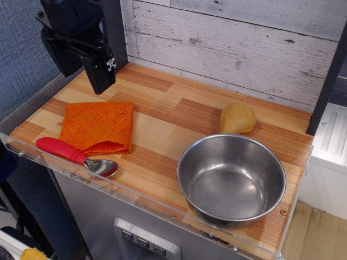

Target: Place the cloth behind the pot.

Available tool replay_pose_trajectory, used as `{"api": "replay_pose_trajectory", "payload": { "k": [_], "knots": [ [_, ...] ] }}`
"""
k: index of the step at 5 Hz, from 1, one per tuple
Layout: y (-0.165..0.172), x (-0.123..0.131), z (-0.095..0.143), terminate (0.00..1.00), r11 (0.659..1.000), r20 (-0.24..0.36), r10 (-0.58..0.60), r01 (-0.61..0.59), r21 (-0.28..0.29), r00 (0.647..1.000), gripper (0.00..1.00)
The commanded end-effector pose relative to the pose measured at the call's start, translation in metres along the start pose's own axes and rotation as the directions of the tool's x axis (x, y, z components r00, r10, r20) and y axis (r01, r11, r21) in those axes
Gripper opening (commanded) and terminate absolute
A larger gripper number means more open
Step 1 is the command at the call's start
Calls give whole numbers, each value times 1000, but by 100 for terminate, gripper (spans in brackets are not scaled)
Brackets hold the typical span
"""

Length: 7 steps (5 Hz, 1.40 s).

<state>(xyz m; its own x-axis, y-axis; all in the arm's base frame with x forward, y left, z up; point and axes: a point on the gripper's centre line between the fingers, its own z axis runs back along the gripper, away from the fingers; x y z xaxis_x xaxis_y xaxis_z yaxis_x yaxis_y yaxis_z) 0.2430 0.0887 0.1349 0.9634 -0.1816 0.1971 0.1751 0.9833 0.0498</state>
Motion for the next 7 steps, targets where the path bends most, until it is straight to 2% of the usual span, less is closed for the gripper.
{"api": "replay_pose_trajectory", "payload": {
  "k": [1,3,4,6,7],
  "knots": [
    [0,0,0,0,1000,0,0,0,0,1000,100],
    [43,0,-10,0,993,-24,114,-113,20,993,100],
    [53,-2,-17,0,990,-48,139,-138,18,989,100],
    [50,-11,-42,0,990,-19,137,-136,28,990,100],
    [50,-11,-58,0,991,-45,128,-126,33,991,100]
  ]
}}
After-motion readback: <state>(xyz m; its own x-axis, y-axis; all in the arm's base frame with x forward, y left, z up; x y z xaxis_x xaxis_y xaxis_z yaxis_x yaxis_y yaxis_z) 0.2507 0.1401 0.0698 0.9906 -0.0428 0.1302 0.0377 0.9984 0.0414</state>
